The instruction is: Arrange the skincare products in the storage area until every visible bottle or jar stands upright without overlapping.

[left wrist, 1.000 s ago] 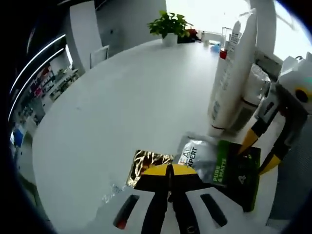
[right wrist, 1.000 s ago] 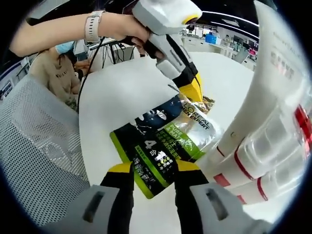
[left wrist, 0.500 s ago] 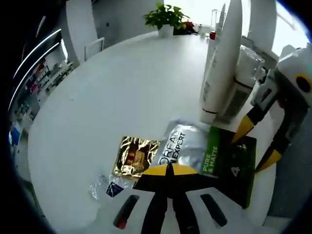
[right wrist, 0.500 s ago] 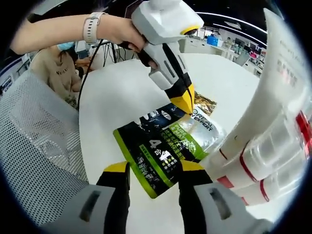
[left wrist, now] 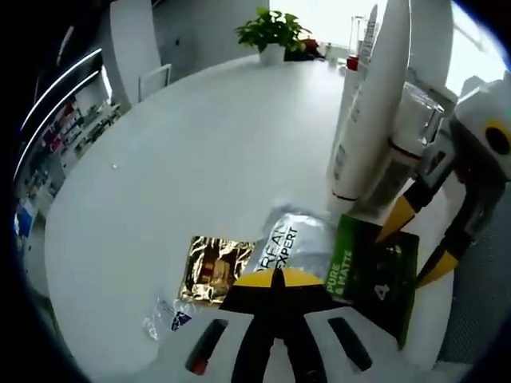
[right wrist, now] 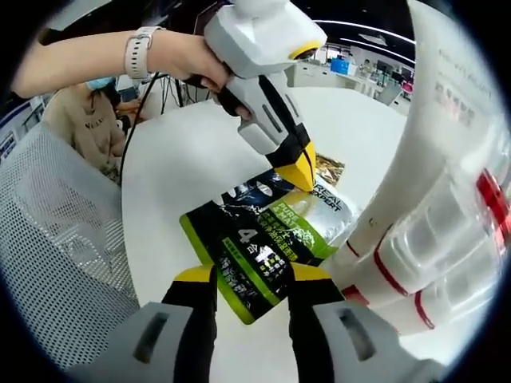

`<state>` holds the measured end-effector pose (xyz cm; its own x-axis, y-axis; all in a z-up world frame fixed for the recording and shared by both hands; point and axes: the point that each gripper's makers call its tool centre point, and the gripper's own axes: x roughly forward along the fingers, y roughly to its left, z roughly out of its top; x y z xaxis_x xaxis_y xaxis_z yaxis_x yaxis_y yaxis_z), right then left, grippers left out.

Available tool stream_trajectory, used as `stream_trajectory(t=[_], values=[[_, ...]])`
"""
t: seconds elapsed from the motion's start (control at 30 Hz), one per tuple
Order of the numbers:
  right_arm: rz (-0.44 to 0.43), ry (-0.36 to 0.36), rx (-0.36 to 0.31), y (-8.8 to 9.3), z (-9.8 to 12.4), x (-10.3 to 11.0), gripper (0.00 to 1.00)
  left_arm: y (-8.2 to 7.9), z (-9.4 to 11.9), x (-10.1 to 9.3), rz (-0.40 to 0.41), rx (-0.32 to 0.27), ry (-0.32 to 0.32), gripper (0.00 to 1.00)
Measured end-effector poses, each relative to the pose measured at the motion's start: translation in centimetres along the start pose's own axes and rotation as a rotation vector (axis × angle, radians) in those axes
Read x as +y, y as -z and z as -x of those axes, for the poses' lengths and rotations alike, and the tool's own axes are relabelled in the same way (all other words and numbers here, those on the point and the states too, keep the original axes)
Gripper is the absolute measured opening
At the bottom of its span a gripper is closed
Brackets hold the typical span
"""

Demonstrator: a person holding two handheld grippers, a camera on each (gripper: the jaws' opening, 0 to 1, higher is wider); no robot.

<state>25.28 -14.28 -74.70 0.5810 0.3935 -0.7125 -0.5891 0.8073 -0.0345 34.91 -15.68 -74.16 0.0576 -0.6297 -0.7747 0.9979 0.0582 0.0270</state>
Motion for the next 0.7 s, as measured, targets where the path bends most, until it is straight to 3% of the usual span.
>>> stream_trajectory(t=[0.23,0.7], values=[[0.041,-0.015,0.022,0.1,0.4,0.4,0.35,-0.5,1.5,-0.4,-0.003,-0.028,-0.017,0.0],[0.058,-0.032,-0.05,-2.4,3.9,1.6,0.33,-0.7,5.3,-3.0,0.014,-0.057,-0.071,0.0]])
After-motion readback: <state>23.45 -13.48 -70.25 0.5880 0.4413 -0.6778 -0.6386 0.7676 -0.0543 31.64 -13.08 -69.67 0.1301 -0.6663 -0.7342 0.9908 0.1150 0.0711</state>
